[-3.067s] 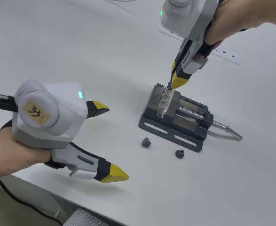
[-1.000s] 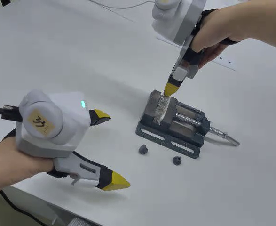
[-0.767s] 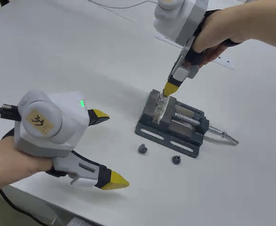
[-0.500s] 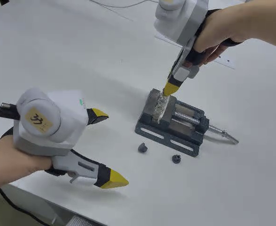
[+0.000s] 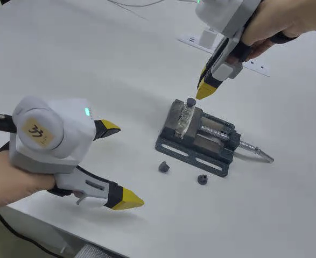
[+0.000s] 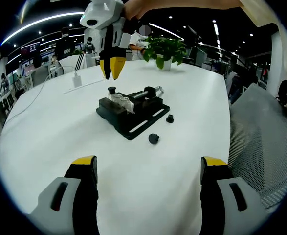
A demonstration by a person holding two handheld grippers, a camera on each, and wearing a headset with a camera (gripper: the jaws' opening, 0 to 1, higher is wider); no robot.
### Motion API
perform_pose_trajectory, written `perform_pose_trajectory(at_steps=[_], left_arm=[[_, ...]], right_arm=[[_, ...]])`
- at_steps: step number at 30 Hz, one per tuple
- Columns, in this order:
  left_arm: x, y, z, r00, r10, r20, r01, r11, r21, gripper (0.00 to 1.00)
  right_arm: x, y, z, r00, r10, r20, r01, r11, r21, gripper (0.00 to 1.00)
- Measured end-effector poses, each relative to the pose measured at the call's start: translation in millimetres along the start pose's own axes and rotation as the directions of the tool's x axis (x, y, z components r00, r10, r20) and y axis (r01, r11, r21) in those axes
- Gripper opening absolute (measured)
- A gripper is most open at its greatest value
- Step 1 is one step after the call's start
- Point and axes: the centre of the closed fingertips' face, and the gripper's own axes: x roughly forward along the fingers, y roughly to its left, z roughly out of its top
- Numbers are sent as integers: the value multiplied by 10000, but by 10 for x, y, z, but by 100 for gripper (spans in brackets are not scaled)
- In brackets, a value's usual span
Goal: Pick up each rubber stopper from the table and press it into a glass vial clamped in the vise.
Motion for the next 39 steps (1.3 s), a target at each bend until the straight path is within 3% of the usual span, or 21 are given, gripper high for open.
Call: perform_pose_trajectory(at_steps=[11, 25, 32, 39], left_arm=[[18, -21, -28, 10000, -38, -42, 38, 9999, -95, 85], [27, -23, -64, 9999, -80, -84, 79, 9998, -181, 85], [51, -40, -55, 9998, -159, -72, 157, 9997, -182, 85], [73, -38, -57, 9997, -203, -101, 201, 9996, -190, 85]], right_arm=[[158, 146, 21, 9996, 228, 161, -228, 9997, 11, 1], [200, 113, 47, 10000, 68, 0, -68, 9999, -139, 0], [205, 124, 40, 9995, -298, -129, 292, 9986, -437, 0], [214, 38, 40, 9985, -418, -350, 401, 9981, -475, 0]])
